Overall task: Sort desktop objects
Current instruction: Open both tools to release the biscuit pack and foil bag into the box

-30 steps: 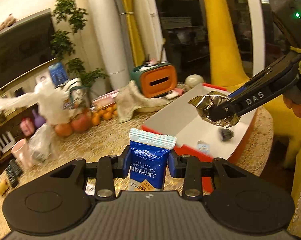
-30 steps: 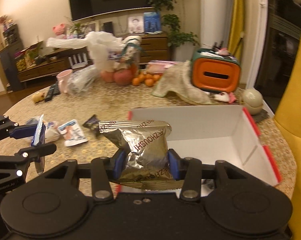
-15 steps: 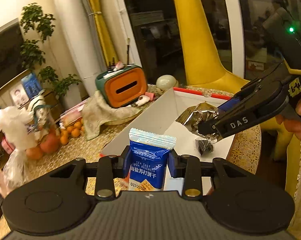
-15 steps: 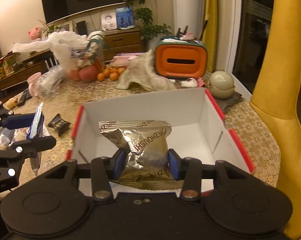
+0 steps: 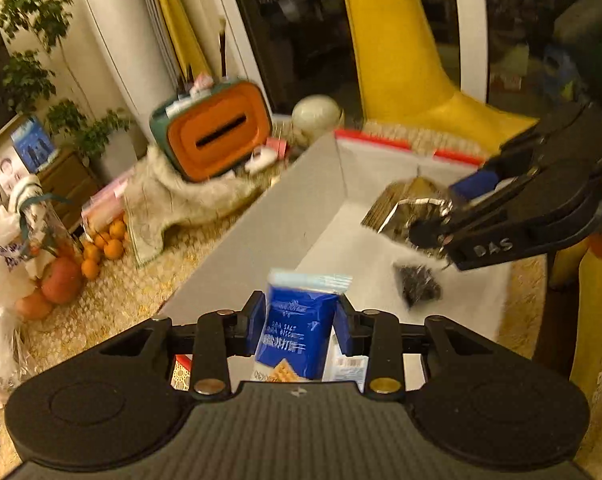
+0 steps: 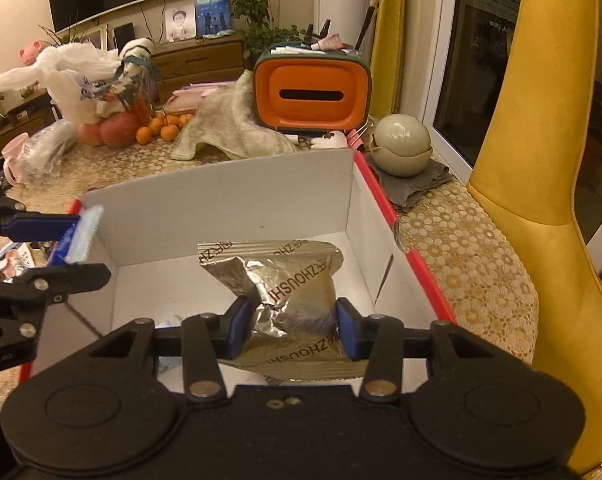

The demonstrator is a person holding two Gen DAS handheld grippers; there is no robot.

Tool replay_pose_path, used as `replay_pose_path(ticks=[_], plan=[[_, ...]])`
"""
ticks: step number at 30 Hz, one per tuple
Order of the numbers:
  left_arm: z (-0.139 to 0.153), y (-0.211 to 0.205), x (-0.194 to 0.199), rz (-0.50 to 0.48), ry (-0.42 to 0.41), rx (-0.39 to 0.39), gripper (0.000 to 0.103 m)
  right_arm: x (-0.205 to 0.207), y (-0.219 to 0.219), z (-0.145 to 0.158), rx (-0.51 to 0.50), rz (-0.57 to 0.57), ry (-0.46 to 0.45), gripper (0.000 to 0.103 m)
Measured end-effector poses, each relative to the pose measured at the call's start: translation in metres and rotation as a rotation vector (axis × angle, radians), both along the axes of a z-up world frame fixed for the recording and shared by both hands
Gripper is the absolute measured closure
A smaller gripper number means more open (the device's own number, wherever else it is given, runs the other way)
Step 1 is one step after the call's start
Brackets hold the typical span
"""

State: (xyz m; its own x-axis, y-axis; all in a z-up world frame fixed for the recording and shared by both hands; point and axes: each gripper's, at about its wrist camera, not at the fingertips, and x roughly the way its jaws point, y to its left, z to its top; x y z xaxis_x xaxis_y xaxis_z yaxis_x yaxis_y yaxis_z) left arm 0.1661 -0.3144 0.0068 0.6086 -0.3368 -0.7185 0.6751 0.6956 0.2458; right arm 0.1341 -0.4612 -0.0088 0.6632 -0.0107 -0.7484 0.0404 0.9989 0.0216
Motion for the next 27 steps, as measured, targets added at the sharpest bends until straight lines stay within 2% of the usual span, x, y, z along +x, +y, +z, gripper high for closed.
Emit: replay_pose_path(ticks=[3,10,17,27], plan=[[-0.011,-0.006,0.015,0.014,0.021,0.036,0.069,0.014,-0.001,-0.008,-0.019,0.002,0.032,0.058],[-0.032,-0.011,0.037,0.033,0.083,0.066,0.070,0.031,0.002,-0.025,-0.039,0.027,0.074,0.059],[-0.043,-0.010,0.043,0.037,0.115,0.064,0.070,0.045,0.007,-0.038,-0.055,0.031,0.134,0.058],[-0.045,-0.003,0.042,0.051,0.137,0.038,0.070,0.057,0.006,-0.041,-0.049,0.014,0.165,0.054]])
